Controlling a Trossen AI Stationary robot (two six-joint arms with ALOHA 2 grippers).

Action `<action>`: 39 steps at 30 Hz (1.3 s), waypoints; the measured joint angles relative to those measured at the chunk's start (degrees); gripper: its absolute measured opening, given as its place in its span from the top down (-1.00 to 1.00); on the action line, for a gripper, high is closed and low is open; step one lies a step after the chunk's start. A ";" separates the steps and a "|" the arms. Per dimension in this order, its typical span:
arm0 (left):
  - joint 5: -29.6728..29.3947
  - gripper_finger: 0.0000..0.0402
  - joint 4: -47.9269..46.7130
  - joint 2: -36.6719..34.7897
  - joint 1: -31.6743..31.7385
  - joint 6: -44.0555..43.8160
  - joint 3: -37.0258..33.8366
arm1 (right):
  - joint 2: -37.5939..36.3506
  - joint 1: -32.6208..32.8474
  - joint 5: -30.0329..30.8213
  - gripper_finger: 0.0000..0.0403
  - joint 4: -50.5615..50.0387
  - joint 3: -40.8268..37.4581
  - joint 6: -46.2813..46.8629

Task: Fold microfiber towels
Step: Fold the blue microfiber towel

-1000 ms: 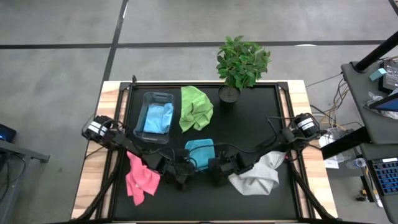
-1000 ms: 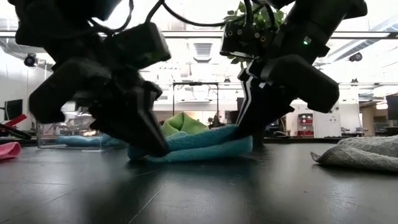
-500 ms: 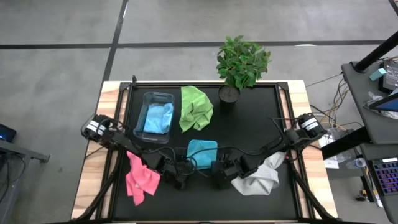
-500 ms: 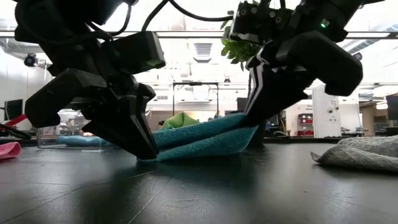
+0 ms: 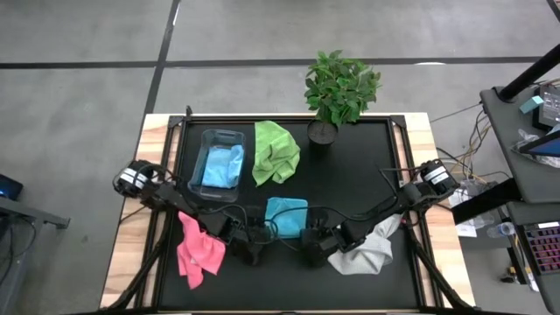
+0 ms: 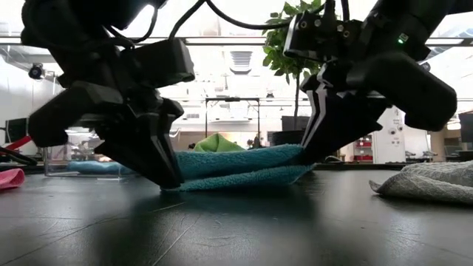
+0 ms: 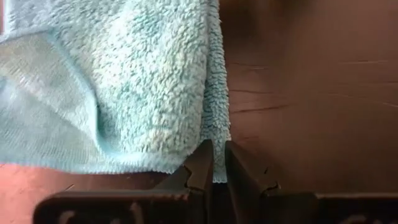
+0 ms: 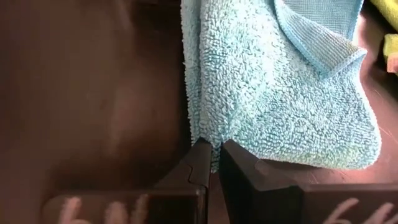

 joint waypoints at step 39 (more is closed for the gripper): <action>-0.36 0.86 1.57 -0.98 0.66 2.66 0.99 | 1.64 0.94 4.47 0.78 9.92 -0.88 1.81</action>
